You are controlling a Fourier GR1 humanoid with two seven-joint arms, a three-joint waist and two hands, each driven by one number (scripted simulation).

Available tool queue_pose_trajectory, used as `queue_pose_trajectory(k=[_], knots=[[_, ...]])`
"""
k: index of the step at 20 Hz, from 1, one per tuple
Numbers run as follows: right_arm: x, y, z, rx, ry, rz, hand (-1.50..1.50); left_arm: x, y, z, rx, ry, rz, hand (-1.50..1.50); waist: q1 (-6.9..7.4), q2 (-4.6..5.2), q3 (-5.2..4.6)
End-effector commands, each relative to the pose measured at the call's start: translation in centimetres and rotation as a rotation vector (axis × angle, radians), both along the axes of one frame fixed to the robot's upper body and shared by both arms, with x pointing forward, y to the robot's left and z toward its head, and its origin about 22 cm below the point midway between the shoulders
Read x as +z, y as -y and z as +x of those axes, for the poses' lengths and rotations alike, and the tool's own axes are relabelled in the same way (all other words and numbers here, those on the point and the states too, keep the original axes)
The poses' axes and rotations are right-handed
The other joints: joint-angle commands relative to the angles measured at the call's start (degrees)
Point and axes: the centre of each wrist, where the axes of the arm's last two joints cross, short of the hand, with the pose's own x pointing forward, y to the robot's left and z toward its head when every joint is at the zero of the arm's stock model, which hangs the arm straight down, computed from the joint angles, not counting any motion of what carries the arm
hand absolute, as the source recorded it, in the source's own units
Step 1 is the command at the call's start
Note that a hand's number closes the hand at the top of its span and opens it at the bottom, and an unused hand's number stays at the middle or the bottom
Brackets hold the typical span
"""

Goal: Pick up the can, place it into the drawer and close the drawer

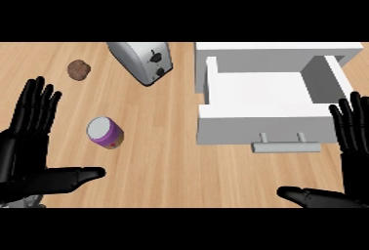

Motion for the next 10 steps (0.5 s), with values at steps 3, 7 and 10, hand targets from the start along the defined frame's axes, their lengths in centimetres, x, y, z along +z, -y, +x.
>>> queue_pose_trajectory(k=[3,7,10], knots=[[0.2,3.2,-2.8,-0.093,-0.126,0.020,-1.50,1.8,-0.5,-1.7,0.062,-0.182,0.000,-1.50,0.37,-0.33,0.08],[-0.6,3.8,-4.2,-0.106,-0.113,0.033,-1.50,2.3,-0.5,-3.1,0.069,-0.185,-0.007,-1.50,0.41,-0.26,0.06],[-0.2,5.2,-3.2,-0.105,-0.143,0.031,-1.50,3.4,-0.7,-4.4,0.064,-0.183,-0.005,-1.50,0.62,-0.22,0.05]])
